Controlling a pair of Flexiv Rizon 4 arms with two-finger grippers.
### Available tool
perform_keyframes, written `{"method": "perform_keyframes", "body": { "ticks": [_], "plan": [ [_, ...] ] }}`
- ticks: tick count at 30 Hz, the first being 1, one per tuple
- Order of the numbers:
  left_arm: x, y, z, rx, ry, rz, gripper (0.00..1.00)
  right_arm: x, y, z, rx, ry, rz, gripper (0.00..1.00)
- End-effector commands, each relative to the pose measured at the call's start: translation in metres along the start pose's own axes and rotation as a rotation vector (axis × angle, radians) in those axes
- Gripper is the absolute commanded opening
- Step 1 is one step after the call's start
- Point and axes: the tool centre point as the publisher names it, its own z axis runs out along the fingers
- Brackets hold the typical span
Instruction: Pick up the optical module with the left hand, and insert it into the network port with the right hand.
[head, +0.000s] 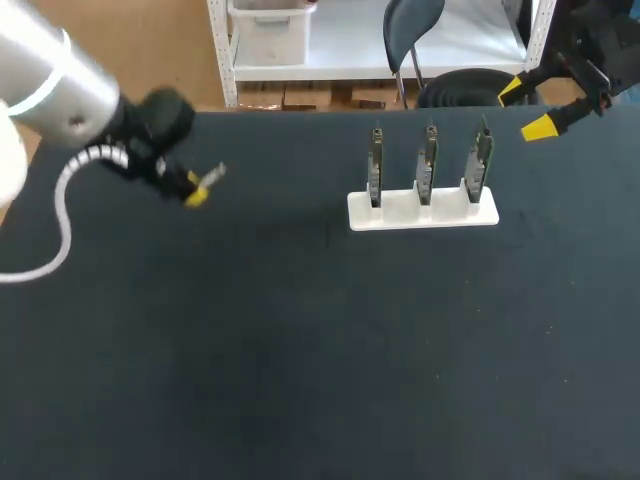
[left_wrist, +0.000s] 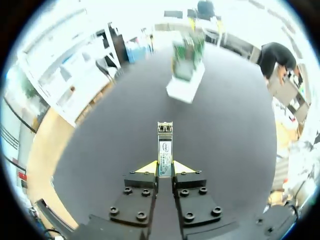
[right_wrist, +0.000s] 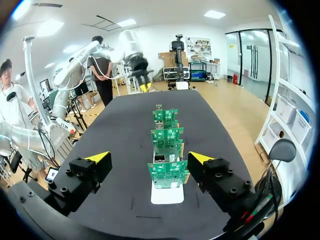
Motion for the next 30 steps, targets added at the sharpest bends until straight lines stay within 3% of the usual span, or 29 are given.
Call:
{"method": "perform_keyframes", "body": {
  "ticks": [1,9,15,21,30],
  "plan": [
    [-0.058,0.017,-0.002,-0.051,-0.422,0.021,0.00,0.000,0.001,0.001,0.004,0.000,-0.001,1.00],
    [-0.161,0.017,-0.006,0.012,-0.689,0.116,0.00,0.000,0.001,0.001,0.004,0.000,-0.001,1.00],
    [-0.216,0.007,-0.002,0.082,-0.816,0.164,0.00,0.000,0.001,0.001,0.004,0.000,-0.001,1.00],
    [-0.260,-0.011,0.009,0.171,-0.903,0.197,0.00,0.000,0.001,0.001,0.004,0.000,-0.001,1.00],
    [-0.306,-0.047,0.038,0.337,-0.952,0.253,0.00,0.000,0.001,0.001,0.004,0.000,-0.001,1.00]
  ]
}}
